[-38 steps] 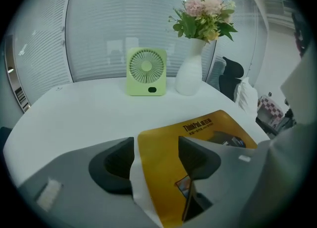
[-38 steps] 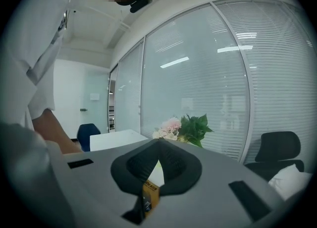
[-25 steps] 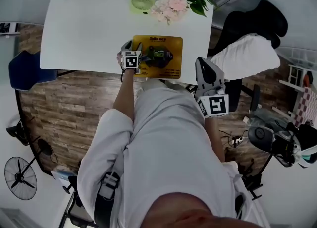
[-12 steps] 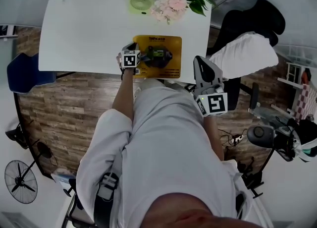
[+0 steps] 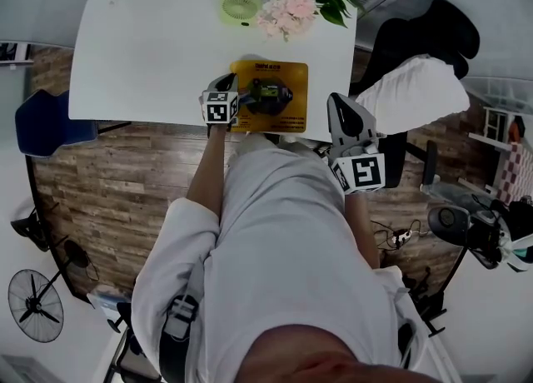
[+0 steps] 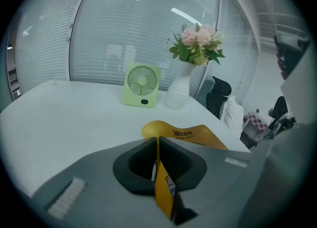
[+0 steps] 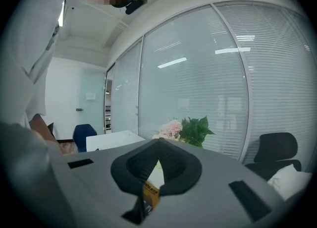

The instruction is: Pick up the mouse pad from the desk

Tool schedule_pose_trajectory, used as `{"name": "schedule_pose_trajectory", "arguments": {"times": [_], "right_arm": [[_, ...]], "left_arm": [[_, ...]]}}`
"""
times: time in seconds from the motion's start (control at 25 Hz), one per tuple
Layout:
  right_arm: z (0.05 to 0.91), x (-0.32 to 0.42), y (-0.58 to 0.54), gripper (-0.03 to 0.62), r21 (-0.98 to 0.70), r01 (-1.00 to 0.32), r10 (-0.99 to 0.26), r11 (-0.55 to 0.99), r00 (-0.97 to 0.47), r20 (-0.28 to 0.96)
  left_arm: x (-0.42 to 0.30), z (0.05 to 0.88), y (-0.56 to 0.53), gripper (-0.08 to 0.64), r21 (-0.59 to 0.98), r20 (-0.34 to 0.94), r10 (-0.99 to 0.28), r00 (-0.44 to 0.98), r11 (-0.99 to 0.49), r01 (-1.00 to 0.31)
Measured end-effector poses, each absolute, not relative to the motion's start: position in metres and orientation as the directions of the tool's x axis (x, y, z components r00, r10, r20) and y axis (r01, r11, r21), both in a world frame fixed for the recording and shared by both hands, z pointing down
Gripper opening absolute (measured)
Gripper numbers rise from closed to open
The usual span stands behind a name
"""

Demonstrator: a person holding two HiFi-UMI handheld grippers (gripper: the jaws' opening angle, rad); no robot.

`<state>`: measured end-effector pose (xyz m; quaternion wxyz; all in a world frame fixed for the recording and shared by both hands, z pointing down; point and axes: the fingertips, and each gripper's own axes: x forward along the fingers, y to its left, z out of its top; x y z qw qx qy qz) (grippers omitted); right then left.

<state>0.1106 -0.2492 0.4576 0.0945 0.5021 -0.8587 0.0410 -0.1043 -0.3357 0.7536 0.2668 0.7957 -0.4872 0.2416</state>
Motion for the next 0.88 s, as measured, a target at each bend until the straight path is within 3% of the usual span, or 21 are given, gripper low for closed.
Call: {"name": "schedule_pose_trajectory", "arguments": {"times": [0.52, 0.88], "right_arm": [[0.461, 0.1, -0.246, -0.001, 0.001, -0.844, -0.831, 0.536, -0.527, 0.178], [0.455, 0.093, -0.245, -0.002, 0.002, -0.824, -0.815, 0.567, -0.56, 0.152]], "left_arm": [[-0.05, 0.629, -0.309, 0.018, 0.055, 0.439, -0.72, 0.537, -0.575, -0.816], [-0.041, 0.547, -0.294, 0.017, -0.063, 0.306, -0.775, 0.553, -0.597, -0.8]]}}
